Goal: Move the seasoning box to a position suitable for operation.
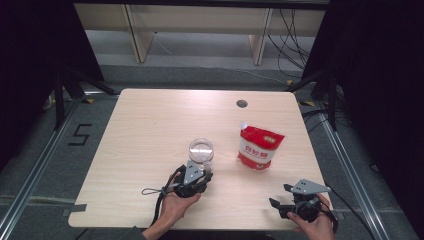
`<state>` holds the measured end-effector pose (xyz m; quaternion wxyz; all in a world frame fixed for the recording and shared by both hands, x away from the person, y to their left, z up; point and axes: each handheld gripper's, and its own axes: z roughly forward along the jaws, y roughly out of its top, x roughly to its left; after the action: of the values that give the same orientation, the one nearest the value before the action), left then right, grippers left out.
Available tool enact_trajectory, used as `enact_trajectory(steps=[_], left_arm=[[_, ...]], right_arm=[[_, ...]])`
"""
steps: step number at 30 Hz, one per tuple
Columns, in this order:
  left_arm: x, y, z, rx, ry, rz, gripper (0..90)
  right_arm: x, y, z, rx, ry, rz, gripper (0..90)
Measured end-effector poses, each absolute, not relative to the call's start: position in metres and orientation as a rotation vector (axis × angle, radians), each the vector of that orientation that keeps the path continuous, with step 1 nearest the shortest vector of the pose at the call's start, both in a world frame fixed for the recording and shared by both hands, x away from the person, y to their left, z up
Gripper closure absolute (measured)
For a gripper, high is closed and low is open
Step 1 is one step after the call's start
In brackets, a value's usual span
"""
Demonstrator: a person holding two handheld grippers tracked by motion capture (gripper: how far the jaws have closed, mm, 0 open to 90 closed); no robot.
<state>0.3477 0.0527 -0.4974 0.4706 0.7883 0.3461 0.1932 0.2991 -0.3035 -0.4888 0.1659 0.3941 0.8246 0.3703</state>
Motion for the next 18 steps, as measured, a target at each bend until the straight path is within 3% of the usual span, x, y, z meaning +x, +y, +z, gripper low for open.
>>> enact_trajectory(steps=[18], left_arm=[[0.349,0.076,-0.492,1.965,0.821,0.345,79.5]], right_arm=[[0.298,-0.303,-0.489,1.132,2.349,1.054,25.8]])
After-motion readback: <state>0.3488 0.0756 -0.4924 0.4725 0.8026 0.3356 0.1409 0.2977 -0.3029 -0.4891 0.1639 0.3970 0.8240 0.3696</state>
